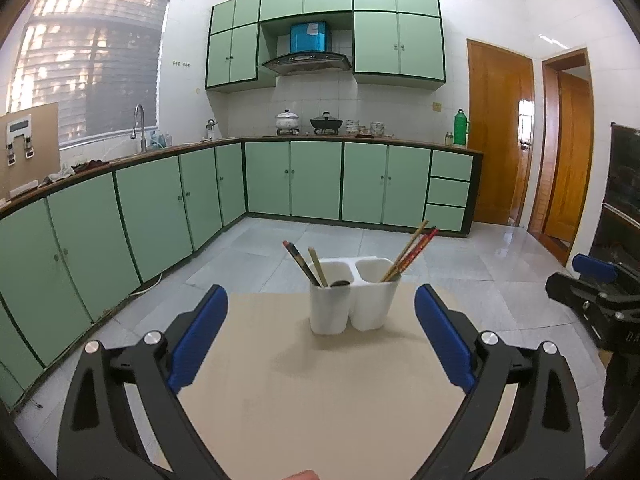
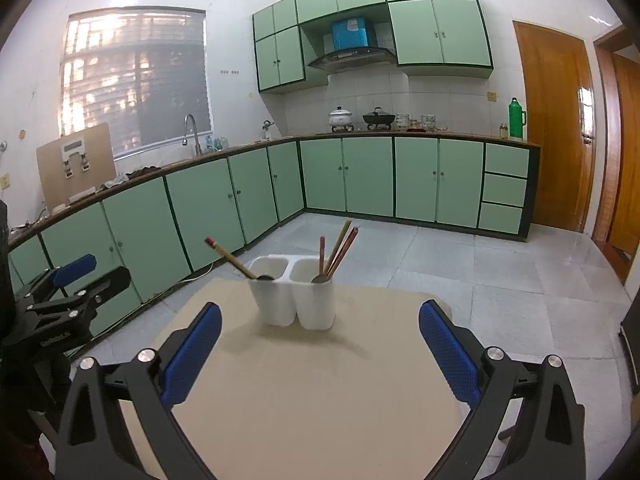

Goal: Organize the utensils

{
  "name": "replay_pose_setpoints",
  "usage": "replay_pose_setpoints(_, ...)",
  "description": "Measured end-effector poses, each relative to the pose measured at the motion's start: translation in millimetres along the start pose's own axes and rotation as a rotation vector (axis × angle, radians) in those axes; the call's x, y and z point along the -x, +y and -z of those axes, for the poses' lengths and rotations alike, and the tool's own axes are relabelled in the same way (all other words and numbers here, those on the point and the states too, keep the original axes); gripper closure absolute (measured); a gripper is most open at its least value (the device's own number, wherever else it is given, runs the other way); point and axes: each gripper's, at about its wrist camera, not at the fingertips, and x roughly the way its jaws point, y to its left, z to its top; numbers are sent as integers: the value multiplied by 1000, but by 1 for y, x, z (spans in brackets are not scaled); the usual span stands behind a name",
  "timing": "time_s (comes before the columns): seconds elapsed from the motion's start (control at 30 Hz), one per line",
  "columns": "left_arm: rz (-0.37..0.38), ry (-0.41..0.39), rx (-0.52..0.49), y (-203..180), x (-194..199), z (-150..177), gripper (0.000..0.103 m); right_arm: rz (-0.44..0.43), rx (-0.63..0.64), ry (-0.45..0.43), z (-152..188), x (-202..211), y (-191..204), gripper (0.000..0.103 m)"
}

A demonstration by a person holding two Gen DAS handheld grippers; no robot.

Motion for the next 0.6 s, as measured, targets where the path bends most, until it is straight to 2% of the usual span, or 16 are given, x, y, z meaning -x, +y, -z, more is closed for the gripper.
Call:
replay_pose_setpoints(0.37, -25, -28, -20, -3, 42, 10, 11, 7, 3, 2, 13, 24, 23, 6)
replay_pose_setpoints(0.6, -18, -23, -21, -5, 53, 14, 11, -7, 3, 4, 18, 31, 36, 6)
